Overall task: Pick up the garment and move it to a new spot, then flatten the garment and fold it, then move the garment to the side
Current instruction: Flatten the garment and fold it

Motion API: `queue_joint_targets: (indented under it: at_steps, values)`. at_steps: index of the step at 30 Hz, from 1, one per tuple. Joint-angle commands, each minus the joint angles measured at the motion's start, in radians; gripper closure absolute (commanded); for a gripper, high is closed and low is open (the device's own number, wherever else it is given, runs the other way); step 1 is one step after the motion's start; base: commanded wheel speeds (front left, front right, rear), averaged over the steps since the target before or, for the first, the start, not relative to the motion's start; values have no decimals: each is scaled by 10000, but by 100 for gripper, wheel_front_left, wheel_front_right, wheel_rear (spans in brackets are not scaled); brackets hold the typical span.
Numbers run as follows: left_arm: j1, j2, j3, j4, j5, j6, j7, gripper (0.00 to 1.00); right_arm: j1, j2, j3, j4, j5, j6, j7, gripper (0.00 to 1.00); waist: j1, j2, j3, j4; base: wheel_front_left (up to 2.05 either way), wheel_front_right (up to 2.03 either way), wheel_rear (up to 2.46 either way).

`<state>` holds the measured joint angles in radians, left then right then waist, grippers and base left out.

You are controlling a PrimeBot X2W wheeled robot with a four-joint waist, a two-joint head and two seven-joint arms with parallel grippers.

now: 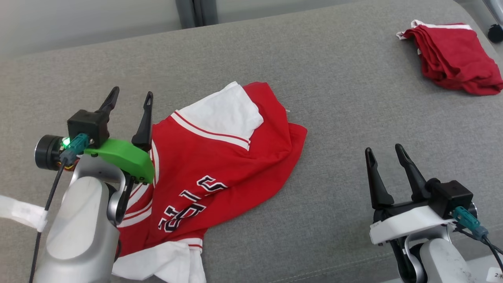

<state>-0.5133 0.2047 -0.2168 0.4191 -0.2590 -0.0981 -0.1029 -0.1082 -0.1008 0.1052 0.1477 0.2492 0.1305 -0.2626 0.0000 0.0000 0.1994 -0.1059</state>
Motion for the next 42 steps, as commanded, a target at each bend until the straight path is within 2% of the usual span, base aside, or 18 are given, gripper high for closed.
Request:
queue_joint_targets:
  at_steps: [1, 10, 16, 17, 18, 24, 29, 33, 34, 35, 36, 42]
  values:
    - [-302, 95, -83, 363, 1, -72, 96, 0, -170, 32, -22, -32, 65, 4, -31, 0, 0, 0, 524, -503, 0, 0, 0]
    - [-1216, 225, -539, 3128, -185, -228, 585, 0, -489, 85, -25, -32, 148, 4, -31, 0, 0, 0, 1016, -889, 0, 0, 0]
    - [-1627, 70, -863, 4536, -367, -303, 804, 2, -600, 49, -50, 3, 129, 4, -31, 0, 0, 0, 1095, -905, 0, 0, 0]
    - [-1682, 37, -939, 4749, -399, -312, 826, 57, -618, 45, -45, 11, 116, 4, -31, 0, 0, 0, 1100, -902, 0, 0, 0]
    - [-1725, 14, -1021, 4867, -422, -312, 788, 100, -626, 40, -45, 17, 105, 4, -31, 0, 0, 0, 1098, -899, 0, 0, 0]
    - [-2528, 275, -1014, 5076, -711, -320, -356, 100, -600, -20, -65, -4, 58, 4, -31, 0, 0, 0, 1049, -838, 0, 0, 0]
    - [-3281, 790, -516, 4982, -766, 106, -1410, 100, -583, -58, -62, -11, 5, 4, -31, 0, 0, 0, 1021, -828, 0, 0, 0]
    - [-3402, 1017, -256, 5002, -809, 162, -1594, 100, -583, -79, -34, -15, -18, 4, -31, 0, 0, 0, 996, -854, 0, 0, 0]
    - [-3353, 1044, -244, 5054, -790, 164, -1607, 81, -573, -79, -25, -8, -23, 4, -31, 0, 0, 0, 983, -857, 0, 0, 0]
    - [-3276, 1045, -226, 5091, -786, 152, -1624, 35, -551, -76, -21, 6, -25, 4, -31, 0, 0, 0, 963, -854, 0, 0, 0]
    - [-3228, 1030, -177, 5054, -808, 171, -1637, 0, -528, -72, -23, 18, -30, 4, -31, 0, 0, 0, 940, -843, 0, 0, 0]
    - [-2200, 884, 557, 3495, -802, 356, -1622, 0, -303, -9, -4, 69, -84, 4, -29, 0, 0, 0, 569, -636, 0, 0, 0]
